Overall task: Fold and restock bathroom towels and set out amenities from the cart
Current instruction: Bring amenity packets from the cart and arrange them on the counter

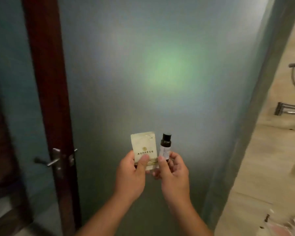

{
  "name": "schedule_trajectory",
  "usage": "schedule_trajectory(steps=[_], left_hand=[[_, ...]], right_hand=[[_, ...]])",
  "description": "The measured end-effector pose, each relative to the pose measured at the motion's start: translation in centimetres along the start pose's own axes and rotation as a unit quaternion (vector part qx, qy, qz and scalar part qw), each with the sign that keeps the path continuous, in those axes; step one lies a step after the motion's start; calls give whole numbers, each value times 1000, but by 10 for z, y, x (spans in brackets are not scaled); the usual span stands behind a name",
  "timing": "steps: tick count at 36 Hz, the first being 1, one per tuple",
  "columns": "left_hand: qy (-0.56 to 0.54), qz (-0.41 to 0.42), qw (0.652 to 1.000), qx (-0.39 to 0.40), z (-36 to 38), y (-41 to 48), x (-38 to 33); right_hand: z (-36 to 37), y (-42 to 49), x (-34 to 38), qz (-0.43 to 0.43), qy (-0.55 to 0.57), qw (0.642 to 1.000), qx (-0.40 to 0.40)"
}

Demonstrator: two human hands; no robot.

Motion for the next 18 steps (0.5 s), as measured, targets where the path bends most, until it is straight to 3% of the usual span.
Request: schedule_trajectory(steps=[10, 18], left_hand=[[71, -12, 985, -159, -290, 13, 49], [138, -44, 949, -280, -490, 2, 92]], right_hand=[[268, -55, -94, 51, 27, 987, 148], [458, -111, -156, 88, 60, 960, 259]])
Point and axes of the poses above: each hand's wrist, its own y-axis towards the middle knuckle, its own z-axis out of the palm, x = y × z, the point moved 8 cm from there along y, towards the middle knuckle, and after that the axes turned 7 degrees about y, right-handed, at the moved point
